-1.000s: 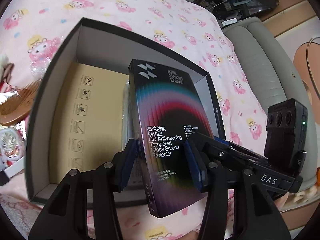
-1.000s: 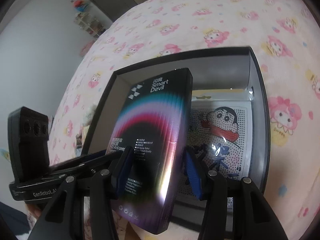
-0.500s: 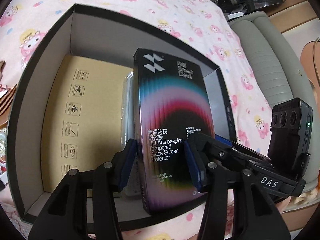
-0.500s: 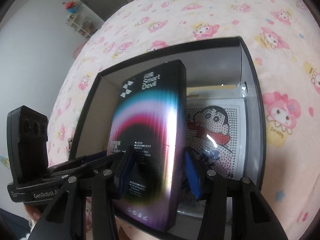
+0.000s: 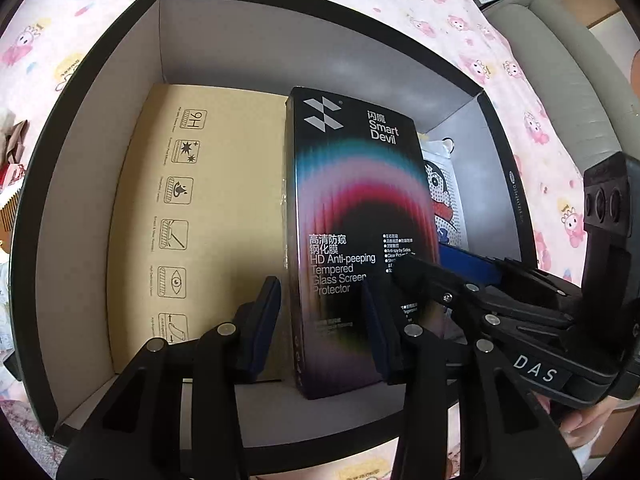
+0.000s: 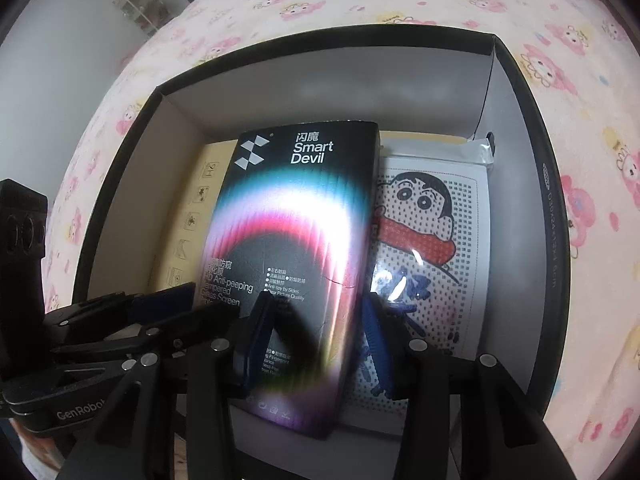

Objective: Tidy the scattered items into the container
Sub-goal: 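Carry the Smart Devil box with both grippers over the black box, then lower the Smart Devil box beside the bead-art kit and release both grippers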

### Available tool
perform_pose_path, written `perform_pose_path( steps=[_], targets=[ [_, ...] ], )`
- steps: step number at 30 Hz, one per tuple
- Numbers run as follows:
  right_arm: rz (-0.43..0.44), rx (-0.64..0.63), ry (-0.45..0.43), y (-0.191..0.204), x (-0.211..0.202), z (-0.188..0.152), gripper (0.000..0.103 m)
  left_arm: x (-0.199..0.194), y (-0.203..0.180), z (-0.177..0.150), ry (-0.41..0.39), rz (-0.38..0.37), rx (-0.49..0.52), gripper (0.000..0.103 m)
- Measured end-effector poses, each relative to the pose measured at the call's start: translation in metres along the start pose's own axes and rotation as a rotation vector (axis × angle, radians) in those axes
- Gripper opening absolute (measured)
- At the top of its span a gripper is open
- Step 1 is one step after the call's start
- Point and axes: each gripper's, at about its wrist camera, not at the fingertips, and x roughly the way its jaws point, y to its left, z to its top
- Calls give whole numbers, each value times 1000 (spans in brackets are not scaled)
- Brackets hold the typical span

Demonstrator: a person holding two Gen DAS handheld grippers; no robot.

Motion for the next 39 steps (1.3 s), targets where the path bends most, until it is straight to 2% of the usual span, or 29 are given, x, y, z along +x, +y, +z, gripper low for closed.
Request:
perform_pose_path(
  steps=[3,5,7,10,13,17,21,24,26,30,39],
  targets=[
    [-13,15,6,0,-7,-2,41,-7,-8,-2,-23,61,60,46],
    [-5,44,-42,0,-25,-5,41,-15,-18,-4,-62,78,118,50],
    [-19,32,-114,1,-45,-6,42,-20,-24,-2,-86,64,135,57],
    [-146,17,-226,0,-70,-9,42,-21,-37,5,-119,76,161,66],
    [-257,0,-302,0,-82,-6,42,-13,-55,11,-115,101,218,69],
    [-305,28,-283,-16,-79,2,42,-1,-81,9,-94,119,280,71],
    [-296,51,-244,-20,-67,11,42,20,-97,1,-58,169,321,70],
    [-313,50,-241,-19,-60,13,42,28,-109,-3,-71,243,365,70],
    [-312,59,-240,-20,-59,12,42,30,-109,-2,-65,293,367,73],
    [-290,70,-247,-22,-61,10,42,29,-99,5,-46,327,324,75],
    [-339,31,-261,-13,-58,7,42,13,-47,18,-47,393,186,75]
  ],
)
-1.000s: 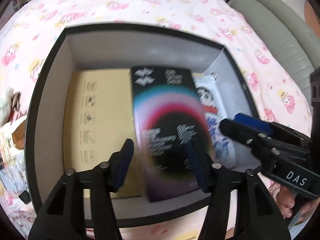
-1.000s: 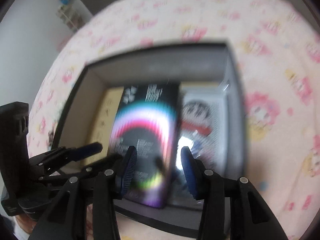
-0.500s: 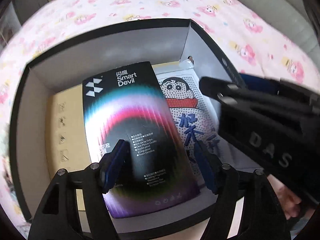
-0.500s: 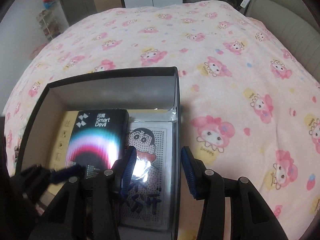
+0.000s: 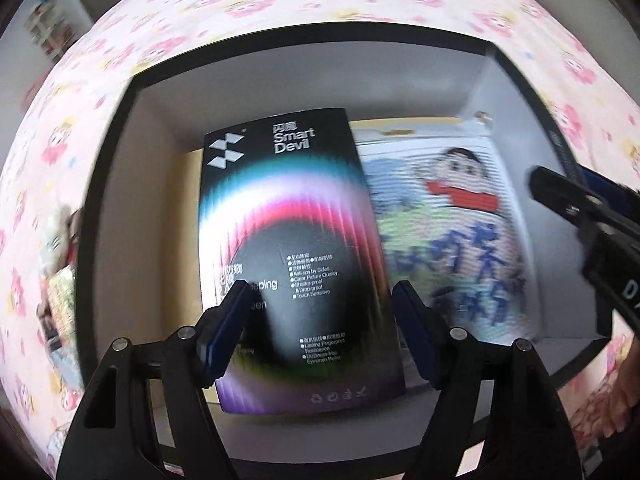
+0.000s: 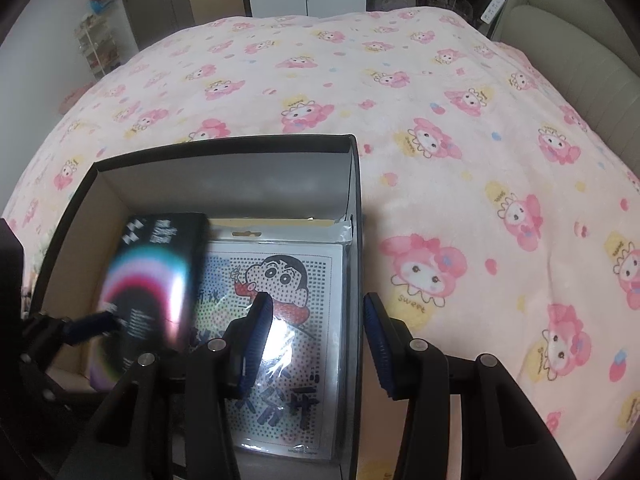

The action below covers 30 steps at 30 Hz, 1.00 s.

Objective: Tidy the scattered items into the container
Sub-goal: 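Lower the Smart Devil box beside the bead-art kit and release both grippers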

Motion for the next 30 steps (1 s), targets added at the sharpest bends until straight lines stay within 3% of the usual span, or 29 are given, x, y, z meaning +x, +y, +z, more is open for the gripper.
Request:
perform_pose_path(
  steps=[7,9,13,17,19,22,27,28,30],
  targets=[
    [49,-29,-106,6,-22,5,42,6,36,4,9,-3,-75,73],
    [62,-50,-95,11,-20,5,42,13,40,3,35,6,-77,63],
    [111,-87,-15,23,0,0,42,20,35,-6,18,14,-31,65],
    [137,-89,43,31,17,-5,42,15,35,-7,-6,-111,-61,60],
    [123,-101,44,34,19,-7,42,14,37,-4,-15,-154,-84,43],
    [109,-109,55,37,18,-10,42,20,38,2,-12,-189,-101,33],
    [141,-130,44,35,16,-11,40,25,27,13,-4,-260,-97,33],
    [177,-136,43,36,15,-10,30,25,22,18,13,-312,-98,33],
    [269,-114,56,36,11,-7,28,29,21,17,66,-427,-102,33]
  ],
)
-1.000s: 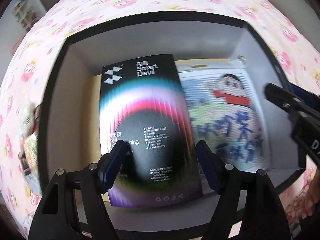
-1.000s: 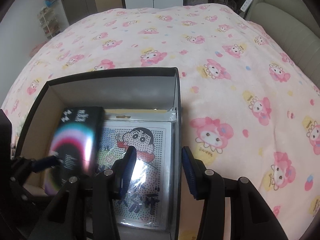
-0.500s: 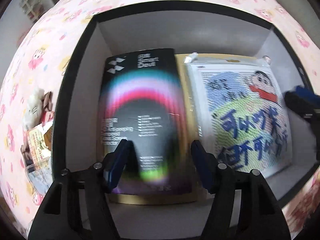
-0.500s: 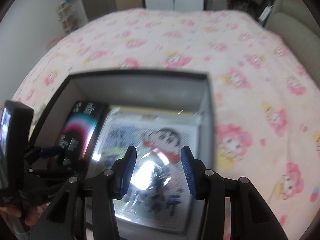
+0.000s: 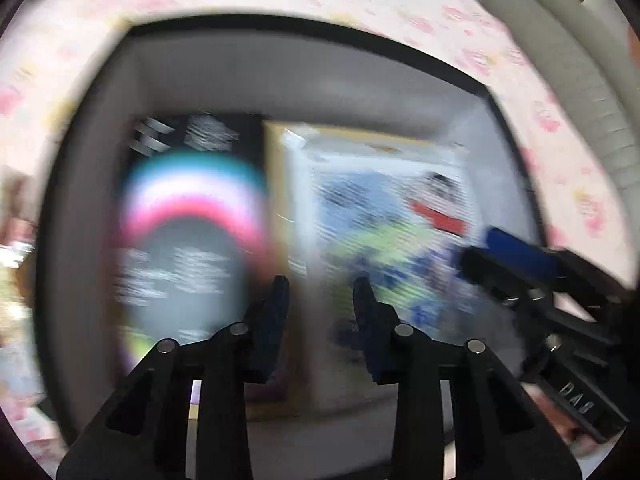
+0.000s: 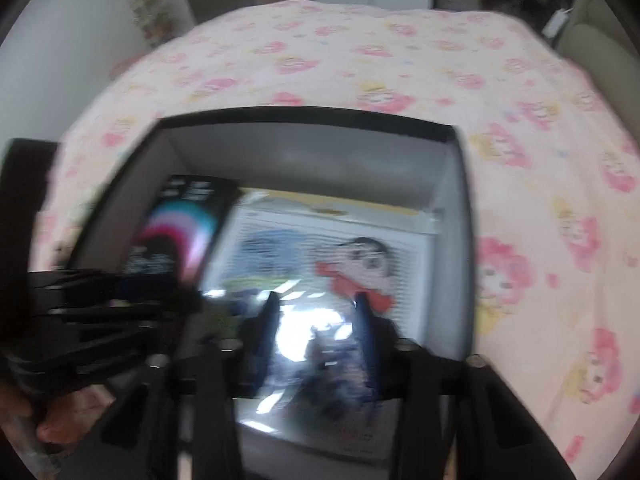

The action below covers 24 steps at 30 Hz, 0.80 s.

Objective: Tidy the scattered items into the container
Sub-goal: 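Lower the Smart Devil box beside the bead-art kit and release both grippers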

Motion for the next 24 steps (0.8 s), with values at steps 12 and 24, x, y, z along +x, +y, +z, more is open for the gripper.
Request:
perform_pose_path(
  steps=[12,24],
  targets=[
    [-31,16,183,-17,76,61,29,-13,36,116,-103,232,-7,33],
    [126,127,194,-39,83,69,29,17,44,97,-34,334,6,34]
  ],
)
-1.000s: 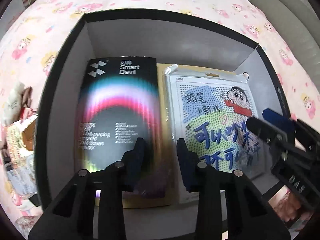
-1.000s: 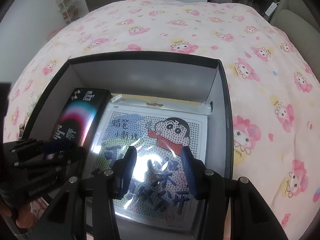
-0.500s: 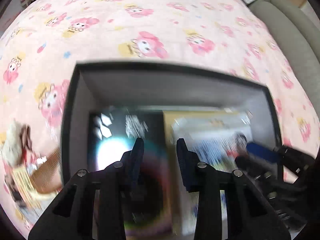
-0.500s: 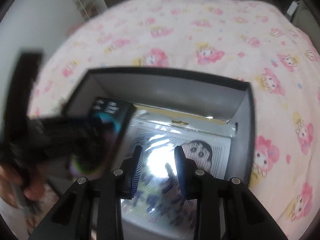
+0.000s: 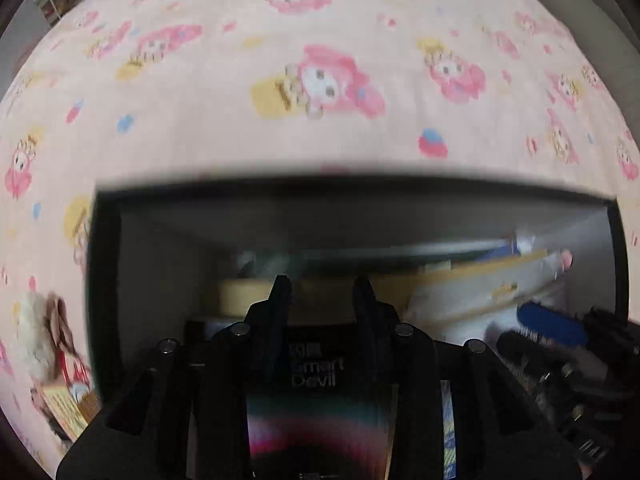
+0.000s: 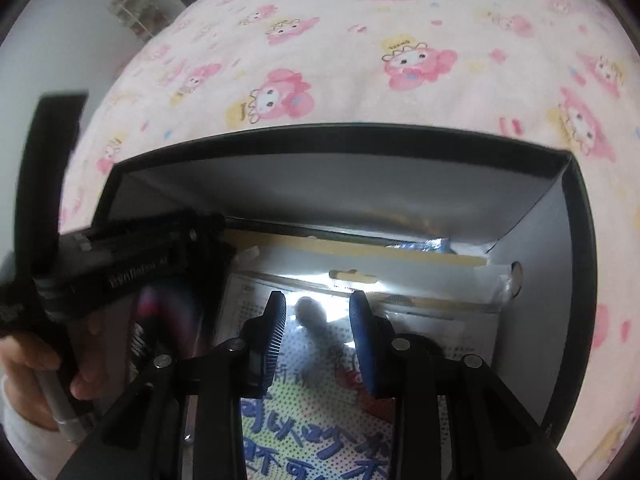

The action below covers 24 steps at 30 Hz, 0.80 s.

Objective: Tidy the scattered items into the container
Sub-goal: 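Lower the Smart Devil box beside the bead-art kit and release both grippers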

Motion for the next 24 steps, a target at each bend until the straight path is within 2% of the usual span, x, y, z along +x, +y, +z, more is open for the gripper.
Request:
perform_pose_path(
  steps=[2,4,6,8,12,13,15,17,20,23,24],
  targets=[
    [56,12,55,-3,1,-4,30,-7,3,-4,-16,6,-4,33],
    [81,-2,88,0,1,-10,30,-16,6,-7,-34,-27,-20,33],
    [46,-11,64,4,-4,-17,30,-27,11,-16,-83,-116,-45,33],
    [4,-4,32,8,-10,-24,30,-35,15,-29,-95,-227,-62,33],
    [-110,-16,-35,15,-25,-43,30,-34,17,-54,-10,-351,-105,33],
    [-140,-18,-37,16,-28,-49,30,-33,17,-59,12,-389,-112,36],
    [-127,-18,-24,16,-32,-61,30,-30,12,-64,56,-444,-108,41],
    [-102,20,-8,12,-35,-68,31,-28,3,-65,80,-436,-75,45],
    [-91,49,-15,8,-39,-82,34,-22,-7,-68,102,-381,-78,45],
    [-123,21,-5,11,-39,-86,34,-20,-18,-76,108,-342,-65,46],
    [-131,16,-8,14,-40,-88,34,-22,-22,-78,98,-333,-42,50]
  ],
)
